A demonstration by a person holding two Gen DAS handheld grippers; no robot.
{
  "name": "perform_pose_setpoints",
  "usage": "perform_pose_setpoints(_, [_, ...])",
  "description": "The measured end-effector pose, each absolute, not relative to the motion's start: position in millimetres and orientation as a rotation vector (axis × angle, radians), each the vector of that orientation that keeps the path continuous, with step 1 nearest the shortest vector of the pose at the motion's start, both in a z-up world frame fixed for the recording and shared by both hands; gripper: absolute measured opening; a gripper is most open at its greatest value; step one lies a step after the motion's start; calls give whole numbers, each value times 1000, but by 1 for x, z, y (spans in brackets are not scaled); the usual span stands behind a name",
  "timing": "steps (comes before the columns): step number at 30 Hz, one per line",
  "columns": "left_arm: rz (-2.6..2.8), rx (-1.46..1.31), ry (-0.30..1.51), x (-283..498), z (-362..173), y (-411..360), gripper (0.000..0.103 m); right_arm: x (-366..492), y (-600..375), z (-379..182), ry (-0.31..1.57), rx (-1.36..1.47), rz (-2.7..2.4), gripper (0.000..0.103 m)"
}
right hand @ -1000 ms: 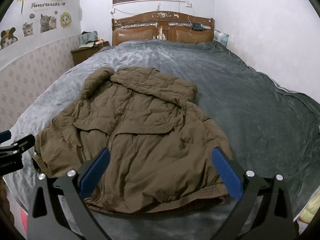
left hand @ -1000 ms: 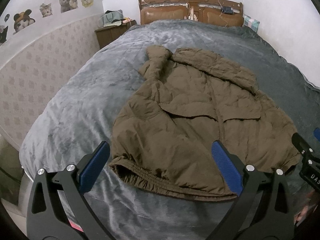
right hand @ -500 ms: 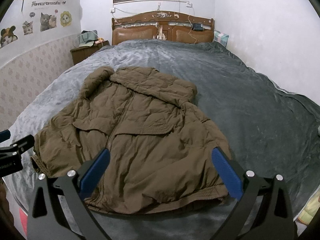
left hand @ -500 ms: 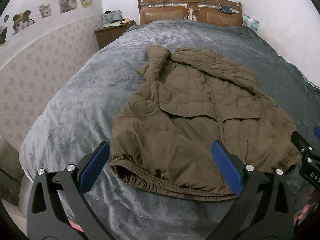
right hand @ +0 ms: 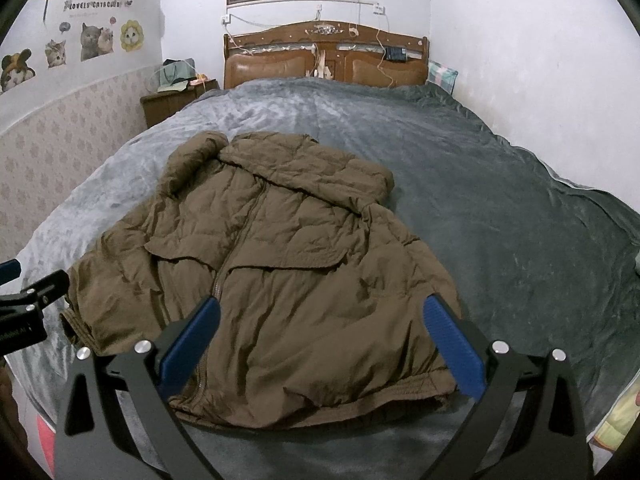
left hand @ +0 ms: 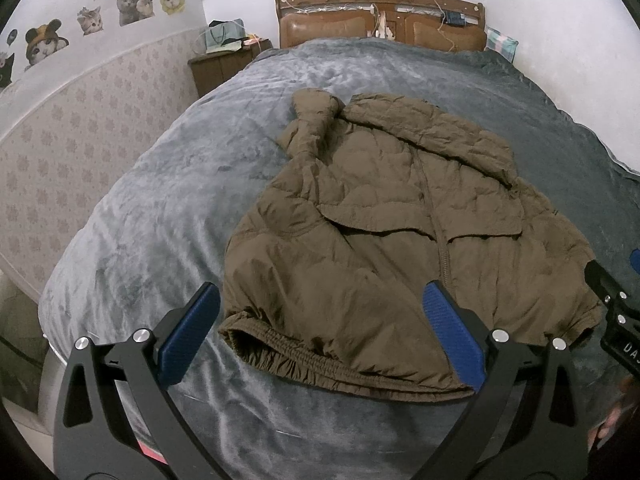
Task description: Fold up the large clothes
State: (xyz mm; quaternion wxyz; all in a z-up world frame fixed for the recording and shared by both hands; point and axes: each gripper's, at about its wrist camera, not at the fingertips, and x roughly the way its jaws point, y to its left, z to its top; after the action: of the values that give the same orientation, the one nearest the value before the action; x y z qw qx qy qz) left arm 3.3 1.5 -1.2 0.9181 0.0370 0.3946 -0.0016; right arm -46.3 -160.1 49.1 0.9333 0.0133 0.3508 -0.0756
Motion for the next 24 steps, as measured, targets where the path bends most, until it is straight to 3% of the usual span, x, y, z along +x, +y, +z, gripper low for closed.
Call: perform_pose_setpoints(24, [-17, 66, 797, 0, -3, 3, 100, -45, -156, 46, 726, 10, -155, 101])
